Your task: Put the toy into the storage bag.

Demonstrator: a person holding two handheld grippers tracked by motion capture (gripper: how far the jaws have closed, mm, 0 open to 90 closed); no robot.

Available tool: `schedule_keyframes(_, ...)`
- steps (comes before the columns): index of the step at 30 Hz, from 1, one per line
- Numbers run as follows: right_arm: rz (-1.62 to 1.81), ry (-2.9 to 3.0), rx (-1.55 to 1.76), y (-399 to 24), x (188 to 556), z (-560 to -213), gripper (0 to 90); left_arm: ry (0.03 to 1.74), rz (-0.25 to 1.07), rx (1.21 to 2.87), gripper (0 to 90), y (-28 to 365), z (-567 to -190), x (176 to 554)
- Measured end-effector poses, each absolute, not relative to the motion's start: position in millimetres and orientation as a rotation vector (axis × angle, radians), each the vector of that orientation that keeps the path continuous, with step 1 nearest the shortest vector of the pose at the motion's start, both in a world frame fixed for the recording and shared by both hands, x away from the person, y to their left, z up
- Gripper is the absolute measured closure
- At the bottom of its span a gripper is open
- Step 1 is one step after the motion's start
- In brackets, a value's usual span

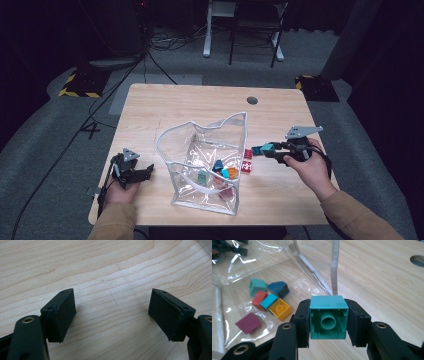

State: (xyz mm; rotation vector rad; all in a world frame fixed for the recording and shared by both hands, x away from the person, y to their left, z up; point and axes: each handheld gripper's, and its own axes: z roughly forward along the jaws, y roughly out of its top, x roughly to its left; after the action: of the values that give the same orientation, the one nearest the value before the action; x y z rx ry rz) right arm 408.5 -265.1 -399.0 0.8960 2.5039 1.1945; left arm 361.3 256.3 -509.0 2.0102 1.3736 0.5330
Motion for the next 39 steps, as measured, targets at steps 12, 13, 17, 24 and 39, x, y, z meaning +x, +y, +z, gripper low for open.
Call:
schedule_keyframes(12, 1.276, 2.513, 0.861, -265, 404, -354, 59.1, 1.374, 0.533, 2.01, 22.2, 256, -509, 361)
schedule_keyframes(13, 1.286, 2.51, 0.859, -265, 403, -349, 59.1, 1.374, 0.533, 2.01, 22.2, 256, -509, 361)
schedule_keyframes(17, 1.318, 2.507, 0.839, -265, 403, -332, 59.0, 1.374, 0.533, 2.01, 22.3, 256, -509, 361)
schedule_keyframes(24, 1.337, 2.506, 0.813, -262, 404, -305, 59.0, 1.375, 0.531, 2.01, 22.2, 256, -509, 361)
schedule_keyframes(39, 1.416, 2.484, 0.731, -244, 406, -269, 59.0, 1.374, 0.533, 2.01, 22.2, 256, -509, 361)
